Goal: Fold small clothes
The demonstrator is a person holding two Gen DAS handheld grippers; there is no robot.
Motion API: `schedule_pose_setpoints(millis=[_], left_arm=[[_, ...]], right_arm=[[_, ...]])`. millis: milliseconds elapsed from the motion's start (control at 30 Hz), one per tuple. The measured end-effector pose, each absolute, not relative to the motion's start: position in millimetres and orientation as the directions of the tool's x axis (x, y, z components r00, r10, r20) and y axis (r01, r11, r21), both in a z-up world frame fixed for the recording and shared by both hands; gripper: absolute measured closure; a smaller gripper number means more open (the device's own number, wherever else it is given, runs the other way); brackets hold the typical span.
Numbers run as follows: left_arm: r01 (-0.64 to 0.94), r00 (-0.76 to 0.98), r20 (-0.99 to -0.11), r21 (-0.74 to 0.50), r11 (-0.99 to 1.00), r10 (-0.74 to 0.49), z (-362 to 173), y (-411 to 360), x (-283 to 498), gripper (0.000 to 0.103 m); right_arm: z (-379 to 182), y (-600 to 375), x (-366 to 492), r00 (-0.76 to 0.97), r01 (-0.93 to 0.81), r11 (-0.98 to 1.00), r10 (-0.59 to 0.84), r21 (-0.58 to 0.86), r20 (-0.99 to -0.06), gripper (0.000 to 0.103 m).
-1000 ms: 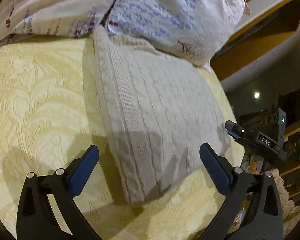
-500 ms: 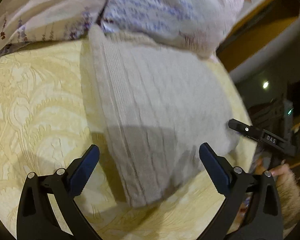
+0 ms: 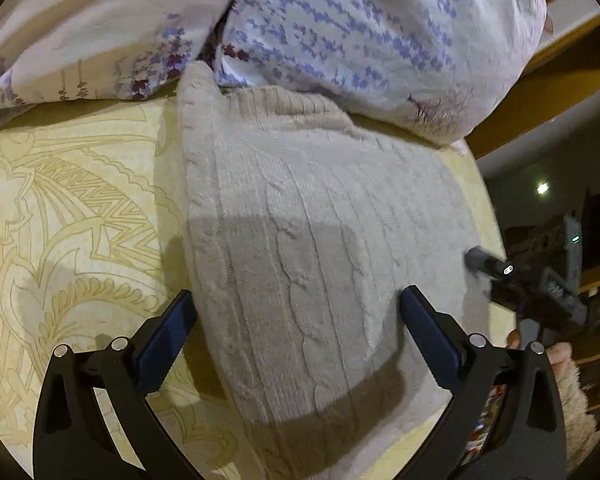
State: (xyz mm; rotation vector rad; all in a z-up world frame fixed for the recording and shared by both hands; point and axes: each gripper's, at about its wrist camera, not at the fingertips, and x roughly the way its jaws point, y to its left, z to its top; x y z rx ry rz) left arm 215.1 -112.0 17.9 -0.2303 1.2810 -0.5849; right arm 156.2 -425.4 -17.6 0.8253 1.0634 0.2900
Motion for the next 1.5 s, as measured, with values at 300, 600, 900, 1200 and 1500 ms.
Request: schedule_pose_setpoints(millis=[300,600,900,1200,1500], left_arm=[[0.299,0.163,-0.828,-0.478,0.826,-0.537,18,-122,218,0.001],[0.22,0.183,-0.784,-0.555,0.802,-0.593,13,-116,227,0.023],[0.167,0.189,-0.702,-0.666,0.727,-0.687,17,-86,229,0.06],[0.176,0.276,-0.672,-0.667,0.724,-0.687,53,-15,205,0.061],[0.122,0.294,-0.793,-0.523,0.843,-0.534,29,35,195,0.058]], right_arm=[[-31,-429,152,0.487,0.166,0.553,0.674,0.817,-0.555,0.044],[-36,-425,154,0.471,0.173,0.522,0.701,0.835,-0.535,0.068],[3,-403,152,0.516,0.089,0.512,0.71,0.854,-0.479,0.074],[42,-335,157,0.468,-0.085,0.543,0.762,0.835,-0.448,0.075],[18,-266,160,0.429,-0.122,0.72,0.659,0.683,-0.618,0.075]])
